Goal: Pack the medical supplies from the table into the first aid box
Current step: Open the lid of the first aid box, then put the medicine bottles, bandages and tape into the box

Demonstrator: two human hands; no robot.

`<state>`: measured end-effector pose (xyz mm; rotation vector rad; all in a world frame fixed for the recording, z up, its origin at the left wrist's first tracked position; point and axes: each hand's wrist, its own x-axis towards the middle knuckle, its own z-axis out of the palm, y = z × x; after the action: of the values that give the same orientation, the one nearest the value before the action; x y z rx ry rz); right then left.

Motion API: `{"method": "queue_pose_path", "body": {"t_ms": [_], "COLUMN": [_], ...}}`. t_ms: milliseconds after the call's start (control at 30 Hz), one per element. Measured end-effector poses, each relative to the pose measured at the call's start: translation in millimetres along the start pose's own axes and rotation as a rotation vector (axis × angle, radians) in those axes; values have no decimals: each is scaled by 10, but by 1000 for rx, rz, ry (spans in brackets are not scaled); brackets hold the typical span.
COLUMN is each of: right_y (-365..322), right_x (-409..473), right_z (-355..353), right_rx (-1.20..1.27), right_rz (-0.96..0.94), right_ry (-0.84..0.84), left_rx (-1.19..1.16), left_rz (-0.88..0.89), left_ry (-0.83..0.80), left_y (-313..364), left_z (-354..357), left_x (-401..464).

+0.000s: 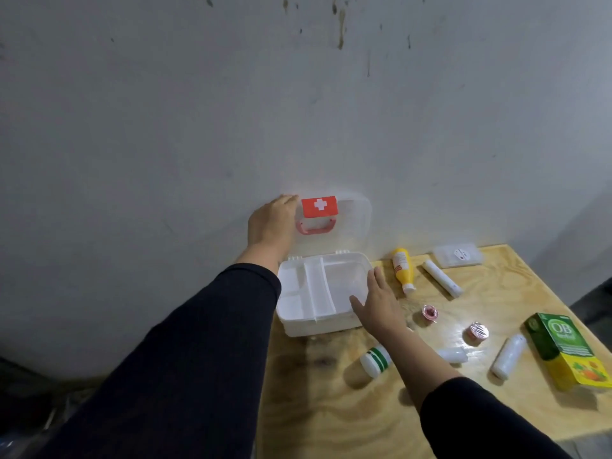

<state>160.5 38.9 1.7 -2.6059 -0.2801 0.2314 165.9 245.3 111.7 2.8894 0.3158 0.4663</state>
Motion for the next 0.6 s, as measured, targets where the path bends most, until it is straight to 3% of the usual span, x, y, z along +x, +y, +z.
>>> {"method": "queue_pose_path", "body": {"t_ms": [167,300,600], "right_y": [6,84,838], "right_x": [16,-73,-884], "right_z": [-212,-535,-1068], "right_rx": [-63,-123,-100], "right_rz": [-43,-51,181], "right_ry": [0,11,63], "left_rx": [-35,-76,-238], "left_rz": [27,184,347], "left_ry": [29,-1,-373], "left_y": [79,369,1417], "left_z": [-69,-162,277], "left_x": [-63,-233,-903]}}
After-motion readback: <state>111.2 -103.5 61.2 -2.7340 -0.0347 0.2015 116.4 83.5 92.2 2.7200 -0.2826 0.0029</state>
